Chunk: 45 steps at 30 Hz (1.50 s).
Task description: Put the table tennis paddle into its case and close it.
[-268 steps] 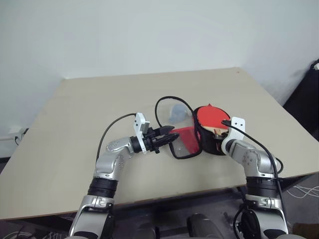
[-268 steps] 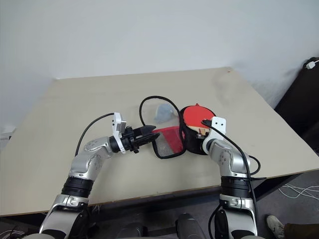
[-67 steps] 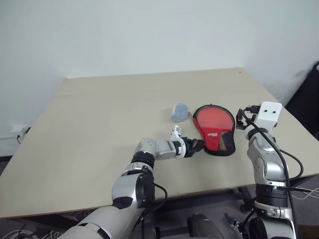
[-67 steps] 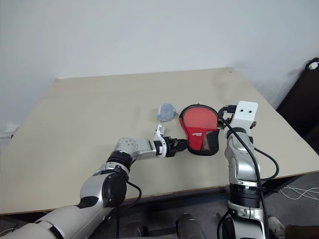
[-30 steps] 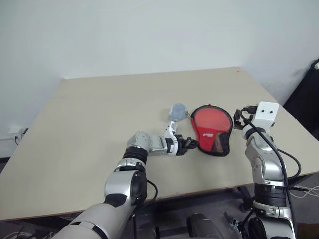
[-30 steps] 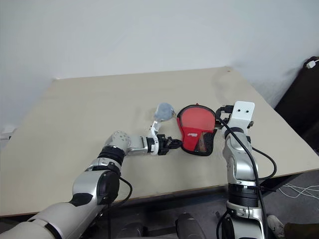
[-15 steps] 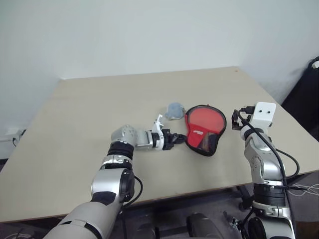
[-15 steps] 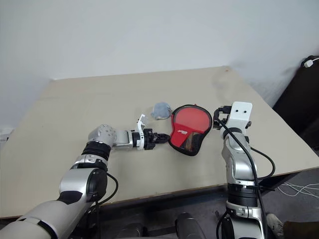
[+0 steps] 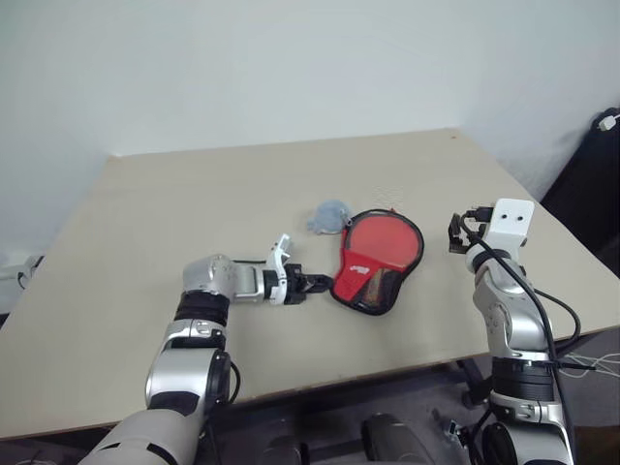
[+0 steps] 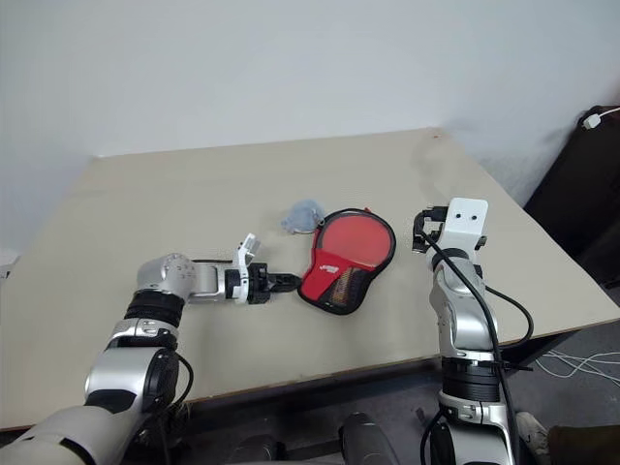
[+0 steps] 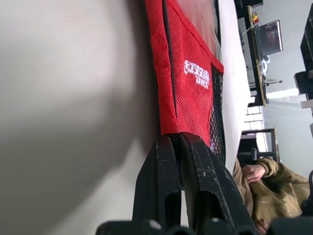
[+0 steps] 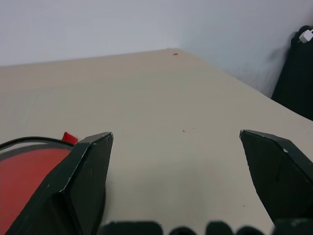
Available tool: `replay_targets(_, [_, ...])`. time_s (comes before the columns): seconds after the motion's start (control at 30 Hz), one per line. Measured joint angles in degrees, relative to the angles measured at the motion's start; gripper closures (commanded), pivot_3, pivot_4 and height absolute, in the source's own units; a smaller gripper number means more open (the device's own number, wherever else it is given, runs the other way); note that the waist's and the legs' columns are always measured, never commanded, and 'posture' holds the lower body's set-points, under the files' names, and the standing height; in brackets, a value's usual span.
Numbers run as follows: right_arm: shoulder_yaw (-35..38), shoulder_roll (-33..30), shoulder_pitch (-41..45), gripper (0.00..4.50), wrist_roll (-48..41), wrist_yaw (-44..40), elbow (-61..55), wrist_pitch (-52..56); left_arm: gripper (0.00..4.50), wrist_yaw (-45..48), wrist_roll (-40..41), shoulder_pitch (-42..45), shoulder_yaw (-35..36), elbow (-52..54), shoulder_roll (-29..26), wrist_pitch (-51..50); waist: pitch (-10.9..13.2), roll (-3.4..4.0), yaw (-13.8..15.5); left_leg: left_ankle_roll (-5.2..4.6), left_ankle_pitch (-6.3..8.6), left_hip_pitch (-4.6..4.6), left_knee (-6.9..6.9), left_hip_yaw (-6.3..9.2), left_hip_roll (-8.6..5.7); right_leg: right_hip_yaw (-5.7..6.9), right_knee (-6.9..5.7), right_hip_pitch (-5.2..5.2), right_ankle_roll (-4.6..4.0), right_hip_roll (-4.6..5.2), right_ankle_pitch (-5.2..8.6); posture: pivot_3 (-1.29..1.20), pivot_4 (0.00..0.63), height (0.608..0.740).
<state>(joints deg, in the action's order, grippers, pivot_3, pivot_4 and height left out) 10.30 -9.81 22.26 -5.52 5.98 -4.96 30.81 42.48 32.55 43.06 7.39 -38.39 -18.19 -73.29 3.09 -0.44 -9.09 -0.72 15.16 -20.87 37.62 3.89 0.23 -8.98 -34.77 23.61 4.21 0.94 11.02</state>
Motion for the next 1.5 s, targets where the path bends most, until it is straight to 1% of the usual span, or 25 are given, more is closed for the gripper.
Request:
replay_targets(0.23, [-0.17, 0.03, 0.12, 0.0, 0.0, -0.6, 1.13, -0.01, 4.46, 4.92, -0.03, -4.48, -2.79, 5.76, -5.67, -0.91, 0.0, 0.0, 0.04, 0.0, 0.0, 0.01, 0.01, -0.01, 0.02, 0.0, -0.01, -0.01, 0.0, 0.0, 0.0, 0.0, 0.0, 0.74])
replay_targets(0.37, [-0.53, 0.17, 0.14, 0.0, 0.0, -0.86, 1.44, -0.03, 4.46, 6.38, 0.05, -5.45, -3.09, 7.22, -7.29, -0.9, 0.0, -0.01, -0.03, 0.0, 0.0, 0.02, 0.02, -0.04, 0.03, 0.0, -0.01, 0.0, 0.0, 0.0, 0.0, 0.0, 0.0, 0.74])
replay_targets(0.5, [-0.68, 0.19, 0.2, 0.0, 0.0, -0.92, 1.75, -0.07, 4.46, 8.12, 0.11, -8.34, -3.69, 9.82, -9.78, -0.93, 0.0, 0.0, -0.09, 0.0, 0.0, 0.05, -0.08, -0.03, 0.06, 0.0, -0.02, 0.02, -0.02, -0.01, 0.0, 0.0, 0.0, 0.74])
replay_targets(0.8, [-0.87, 0.51, 0.95, 0.0, 0.0, -1.18, 2.7, -0.26, 4.46, 11.89, 0.29, -11.56, -3.78, 11.08, -13.77, 0.03, 0.0, -0.01, -0.21, 0.0, 0.0, 0.08, -0.1, -0.06, 0.09, 0.01, -0.03, 0.03, -0.04, -0.02, 0.02, 0.0, 0.0, 0.74])
replay_targets(1.13, [-1.35, 1.05, 1.73, 0.0, 0.0, -1.72, 3.99, -0.91, 4.46, 19.19, 2.3, -20.02, -5.81, 19.8, -21.23, 1.09, 0.0, -0.01, -0.86, 0.0, 0.0, 0.08, -0.31, -0.08, 0.13, 0.01, -0.02, 0.13, -0.12, -0.01, 0.07, 0.0, 0.0, 0.74])
replay_targets(1.27, [-1.53, 1.11, 1.82, 0.0, 0.0, -2.06, 4.26, -1.14, 4.46, 21.54, 2.73, -22.71, -5.99, 21.14, -23.25, 1.86, 0.0, -0.01, -1.08, 0.0, 0.0, 0.07, -0.35, -0.08, 0.14, 0.01, -0.02, 0.16, -0.15, -0.02, 0.08, 0.0, 0.0, 0.74])
replay_targets(1.5, [-2.04, 1.14, 1.91, 0.0, 0.0, -2.28, 4.57, -1.35, 4.46, 26.91, 3.98, -28.19, -6.57, 25.03, -28.76, 3.87, 0.01, -0.02, -1.27, 0.0, 0.0, 0.05, -0.45, -0.12, 0.19, 0.02, -0.06, 0.27, -0.26, -0.02, 0.15, 0.0, 0.0, 0.74])
